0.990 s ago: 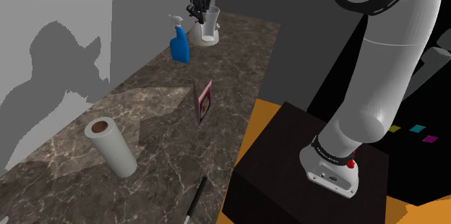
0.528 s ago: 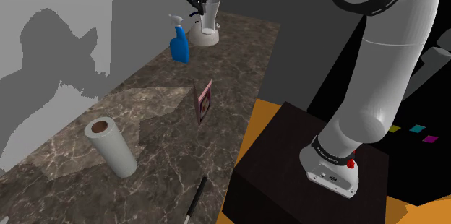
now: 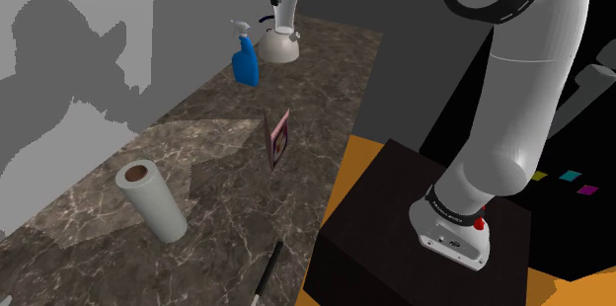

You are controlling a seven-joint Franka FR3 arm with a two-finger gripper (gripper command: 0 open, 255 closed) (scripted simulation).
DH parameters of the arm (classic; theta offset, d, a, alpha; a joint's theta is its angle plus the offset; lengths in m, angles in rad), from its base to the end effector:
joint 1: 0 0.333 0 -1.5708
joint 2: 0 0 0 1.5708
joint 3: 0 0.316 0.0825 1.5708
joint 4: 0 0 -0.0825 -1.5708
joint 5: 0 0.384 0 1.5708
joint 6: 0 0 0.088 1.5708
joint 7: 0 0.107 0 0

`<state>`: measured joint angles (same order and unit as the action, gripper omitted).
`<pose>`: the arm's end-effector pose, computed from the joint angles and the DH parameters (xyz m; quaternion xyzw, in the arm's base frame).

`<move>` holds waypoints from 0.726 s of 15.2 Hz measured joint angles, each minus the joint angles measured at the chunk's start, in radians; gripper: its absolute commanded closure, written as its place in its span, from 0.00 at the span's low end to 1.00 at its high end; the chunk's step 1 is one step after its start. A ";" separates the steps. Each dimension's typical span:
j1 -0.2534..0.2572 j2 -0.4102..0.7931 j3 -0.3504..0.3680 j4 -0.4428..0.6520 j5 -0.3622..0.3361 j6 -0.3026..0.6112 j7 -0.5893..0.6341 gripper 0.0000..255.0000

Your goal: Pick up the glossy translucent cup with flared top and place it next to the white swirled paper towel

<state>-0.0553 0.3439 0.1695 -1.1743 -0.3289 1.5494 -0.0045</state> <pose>0.6548 0.0175 0.6074 0.9895 0.0470 0.0242 0.1344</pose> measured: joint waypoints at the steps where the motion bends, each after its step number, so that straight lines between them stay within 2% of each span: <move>1: 0.003 0.005 0.000 0.022 -0.001 -0.017 -0.003 1.00; 7: 0.024 0.043 0.001 0.158 -0.011 -0.115 -0.017 1.00; 11: 0.069 -0.010 0.025 0.086 -0.011 -0.117 0.056 1.00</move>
<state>0.0138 0.3335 0.1941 -1.0882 -0.3402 1.4325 0.0511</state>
